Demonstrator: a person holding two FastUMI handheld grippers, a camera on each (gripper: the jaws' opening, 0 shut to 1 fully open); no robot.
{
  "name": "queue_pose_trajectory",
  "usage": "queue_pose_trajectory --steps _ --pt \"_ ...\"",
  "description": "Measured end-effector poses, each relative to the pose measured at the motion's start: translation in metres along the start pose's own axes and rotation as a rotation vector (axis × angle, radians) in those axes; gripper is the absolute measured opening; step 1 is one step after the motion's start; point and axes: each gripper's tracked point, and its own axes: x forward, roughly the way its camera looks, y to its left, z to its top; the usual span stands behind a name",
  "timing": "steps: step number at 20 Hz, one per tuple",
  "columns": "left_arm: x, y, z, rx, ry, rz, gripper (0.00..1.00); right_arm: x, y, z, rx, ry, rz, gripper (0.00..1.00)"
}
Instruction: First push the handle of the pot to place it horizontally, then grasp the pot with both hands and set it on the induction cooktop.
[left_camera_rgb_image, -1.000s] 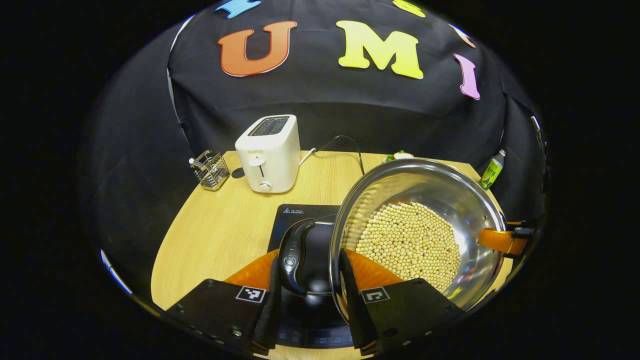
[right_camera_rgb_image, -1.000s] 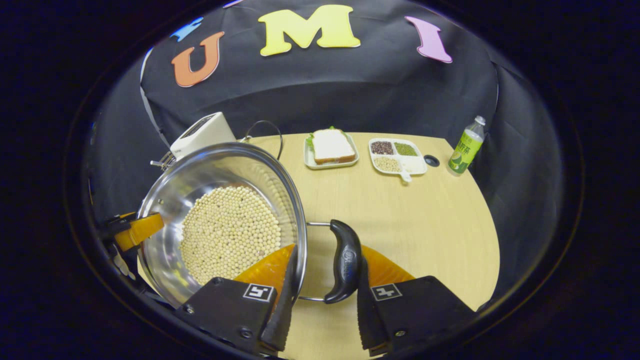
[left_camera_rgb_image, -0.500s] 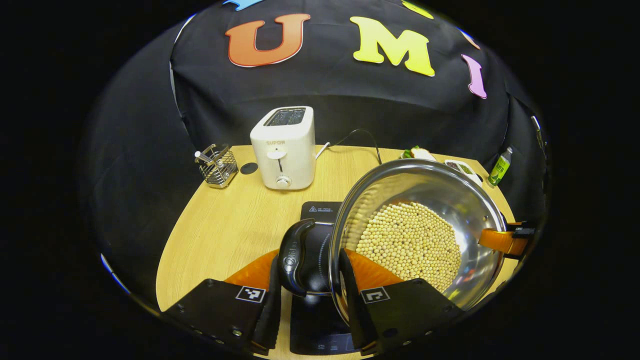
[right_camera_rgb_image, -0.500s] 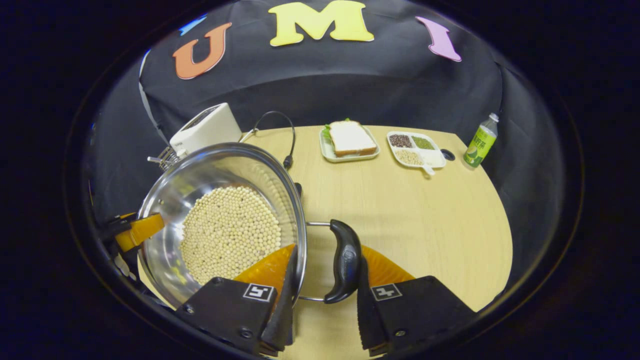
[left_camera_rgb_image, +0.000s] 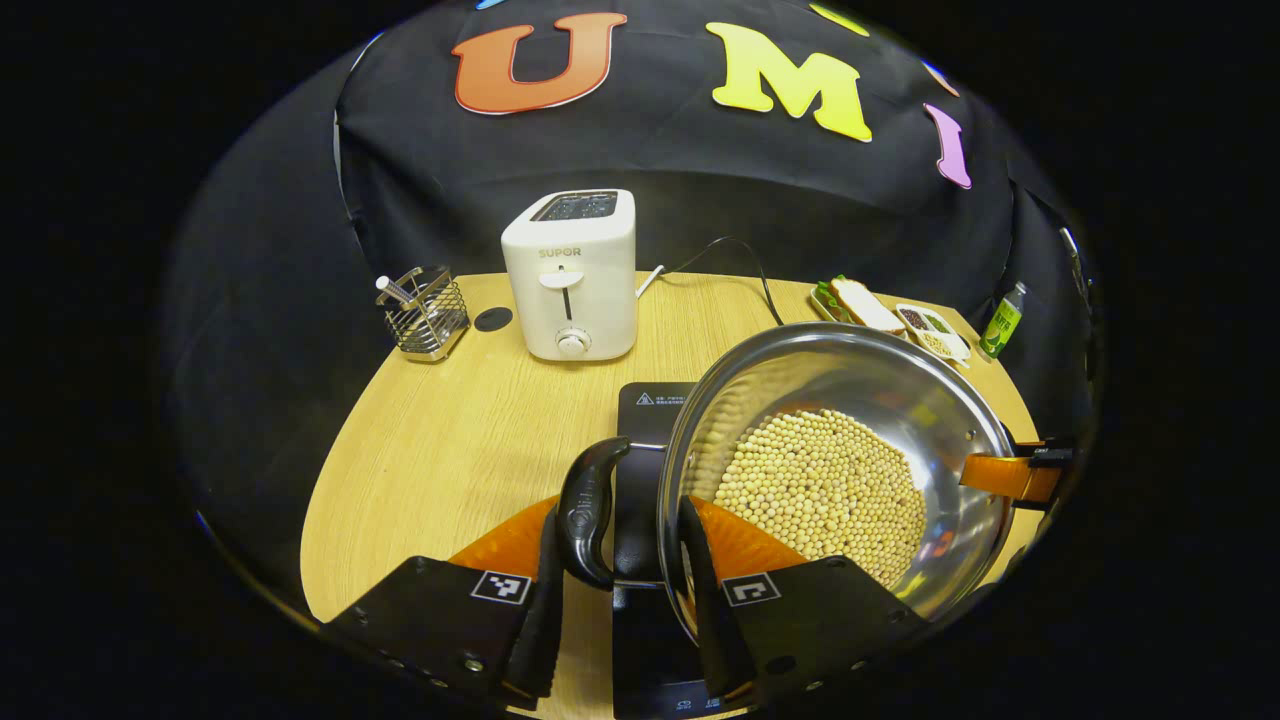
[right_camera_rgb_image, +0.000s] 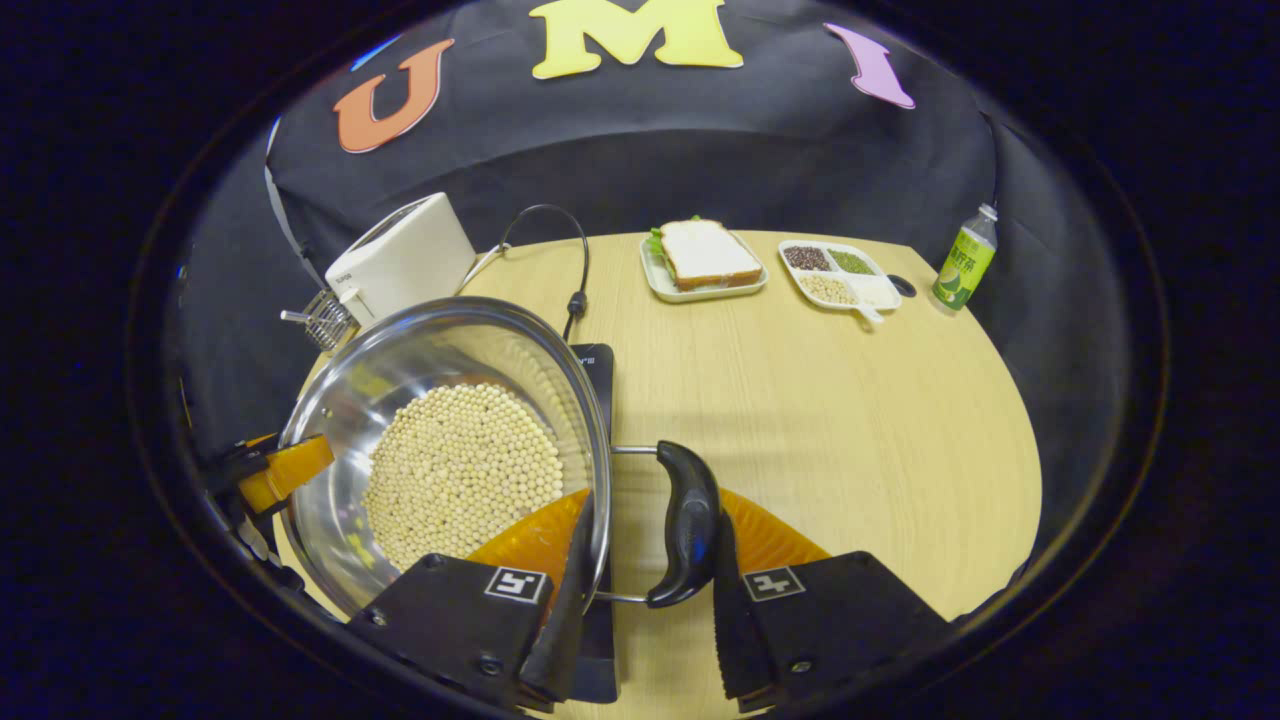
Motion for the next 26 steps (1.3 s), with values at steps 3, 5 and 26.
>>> queue_pose_trajectory --steps 3,5,26 --pt "-0.003 0.001 -0.003 0.018 -0.005 0.005 0.58 0.001 0.000 0.003 -0.019 0.000 0.001 0.57" --pt "-0.004 0.001 -0.002 0.015 -0.004 0.008 0.58 0.000 0.000 0.003 -0.023 0.002 0.001 0.58" --pt "-0.200 -0.025 0.081 0.104 -0.475 0.210 0.96 -0.188 -0.057 0.071 -0.197 -0.497 -0.058 0.90"
